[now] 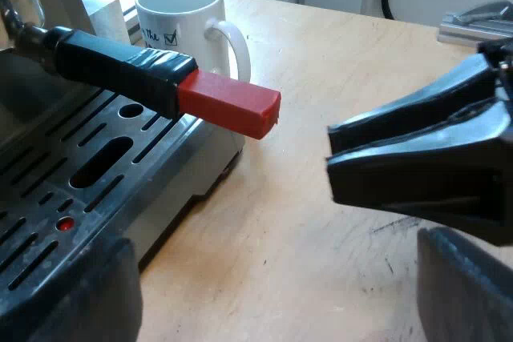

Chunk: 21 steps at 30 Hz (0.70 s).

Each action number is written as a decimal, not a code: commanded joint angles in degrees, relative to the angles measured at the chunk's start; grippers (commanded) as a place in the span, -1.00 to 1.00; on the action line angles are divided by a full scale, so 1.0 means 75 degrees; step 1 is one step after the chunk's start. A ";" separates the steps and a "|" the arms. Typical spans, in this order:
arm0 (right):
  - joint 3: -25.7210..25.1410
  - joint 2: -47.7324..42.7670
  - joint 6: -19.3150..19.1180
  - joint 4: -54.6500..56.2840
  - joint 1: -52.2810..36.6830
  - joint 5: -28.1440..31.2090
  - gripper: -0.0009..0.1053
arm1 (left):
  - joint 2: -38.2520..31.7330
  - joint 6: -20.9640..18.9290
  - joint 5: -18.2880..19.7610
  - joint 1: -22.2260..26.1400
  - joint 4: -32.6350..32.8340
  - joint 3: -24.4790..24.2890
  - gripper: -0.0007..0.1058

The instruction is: Grind coffee beans and then tamp

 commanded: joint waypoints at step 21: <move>-0.0010 0.0076 -0.0729 -0.0932 -0.1309 -0.0293 -0.51 | 0.0004 -0.0006 0.0097 -0.0039 -0.0083 -0.0003 0.35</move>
